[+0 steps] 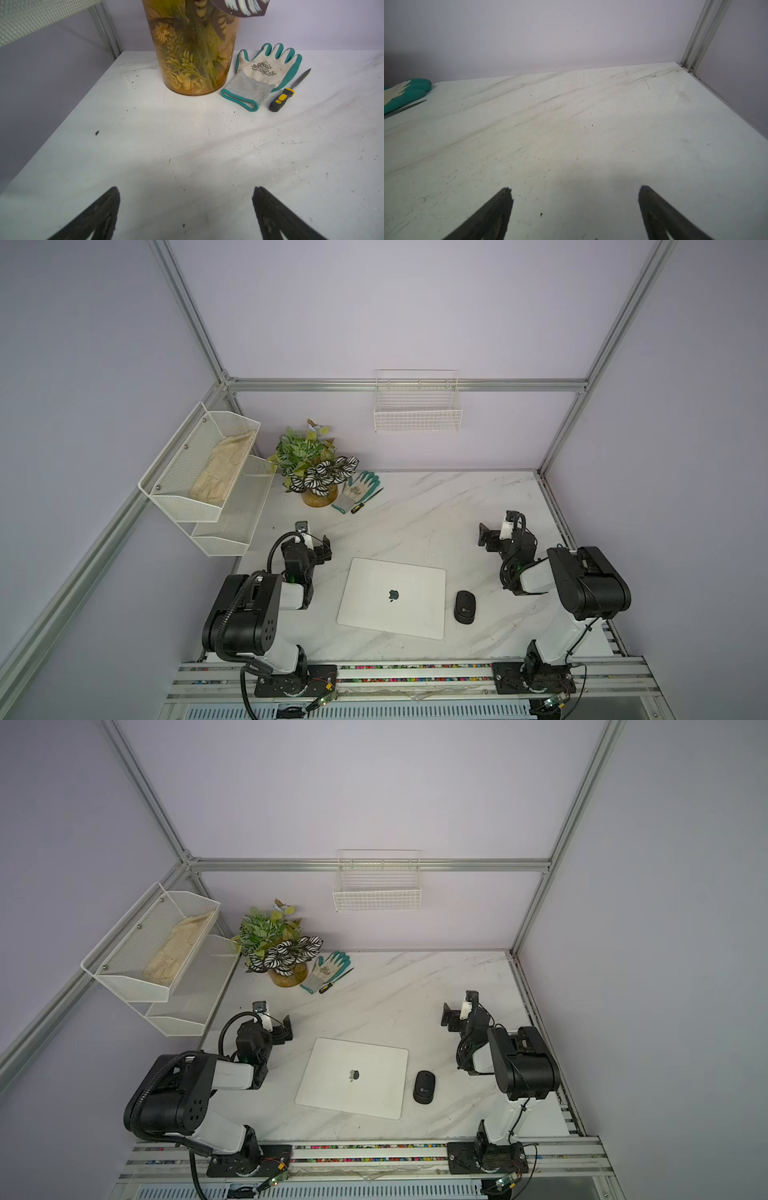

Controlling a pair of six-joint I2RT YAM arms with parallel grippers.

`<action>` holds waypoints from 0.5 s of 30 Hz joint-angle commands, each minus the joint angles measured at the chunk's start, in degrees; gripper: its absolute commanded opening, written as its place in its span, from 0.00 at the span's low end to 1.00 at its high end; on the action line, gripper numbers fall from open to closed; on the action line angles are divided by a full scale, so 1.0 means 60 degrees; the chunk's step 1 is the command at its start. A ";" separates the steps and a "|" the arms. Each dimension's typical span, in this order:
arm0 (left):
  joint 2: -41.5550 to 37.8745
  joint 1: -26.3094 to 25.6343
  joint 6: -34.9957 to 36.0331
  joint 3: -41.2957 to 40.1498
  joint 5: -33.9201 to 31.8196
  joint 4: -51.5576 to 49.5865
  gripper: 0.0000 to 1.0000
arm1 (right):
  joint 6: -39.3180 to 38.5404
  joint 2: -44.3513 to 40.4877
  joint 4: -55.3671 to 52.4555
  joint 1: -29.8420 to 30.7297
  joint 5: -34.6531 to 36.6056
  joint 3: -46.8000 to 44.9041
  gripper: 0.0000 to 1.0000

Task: Insert the wireless mouse receiver into the laptop
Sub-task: Pick up the mouse from the center of the board.

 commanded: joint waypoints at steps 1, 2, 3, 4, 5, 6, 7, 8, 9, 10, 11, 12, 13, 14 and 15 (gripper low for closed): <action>0.0095 0.0050 0.0198 0.0432 -0.0114 0.0448 1.00 | -0.0148 0.0055 0.0501 -0.0045 0.0000 0.0083 0.97; 0.0094 0.0029 0.0204 0.0436 -0.0181 0.0462 1.00 | -0.0150 0.0062 0.0498 -0.0059 0.0000 0.0088 0.97; 0.0085 -0.0019 0.0198 0.0441 -0.0293 0.0461 1.00 | -0.0147 0.0062 0.0501 -0.0053 0.0006 0.0080 0.97; 0.0081 -0.0045 0.0198 0.0439 -0.0396 0.0462 1.00 | -0.0149 0.0061 0.0492 -0.0053 -0.0002 0.0093 0.97; 0.0081 -0.0085 0.0211 0.0441 -0.0495 0.0462 1.00 | -0.0147 0.0062 0.0501 -0.0054 -0.0001 0.0080 0.97; 0.0084 -0.0111 0.0220 0.0441 -0.0555 0.0473 1.00 | -0.0144 0.0062 0.0489 -0.0053 0.0006 0.0080 0.97; 0.0095 -0.0134 0.0227 0.0430 -0.0584 0.0498 1.00 | -0.0139 0.0062 0.0494 -0.0042 -0.0002 0.0071 0.97; 0.0094 -0.0134 0.0231 0.0428 -0.0581 0.0484 1.00 | -0.0150 0.0062 0.0499 -0.0045 0.0001 0.0071 0.97; 0.0089 -0.0133 0.0232 0.0438 -0.0596 0.0493 1.00 | -0.0150 0.0062 0.0501 -0.0053 -0.0001 0.0073 0.97; 0.0081 -0.0138 0.0228 0.0431 -0.0599 0.0473 1.00 | -0.0146 0.0056 0.0498 -0.0051 0.0004 0.0068 0.97; 0.0086 -0.0130 0.0239 0.0427 -0.0606 0.0481 1.00 | -0.0140 0.0062 0.0500 -0.0053 0.0002 0.0074 0.97; 0.0073 -0.0129 0.0228 0.0426 -0.0599 0.0471 1.00 | -0.0113 0.0058 0.0484 -0.0052 0.0012 0.0083 0.97; 0.0076 -0.0134 0.0238 0.0423 -0.0605 0.0447 1.00 | -0.0133 0.0061 0.0481 -0.0058 0.0019 0.0084 0.97; 0.0073 -0.0136 0.0219 0.0431 -0.0595 0.0437 1.00 | -0.0135 0.0062 0.0486 -0.0045 0.0017 0.0091 0.97; 0.0061 -0.0137 0.0224 0.0440 -0.0597 0.0409 1.00 | -0.0132 0.0058 0.0486 -0.0045 0.0023 0.0089 0.97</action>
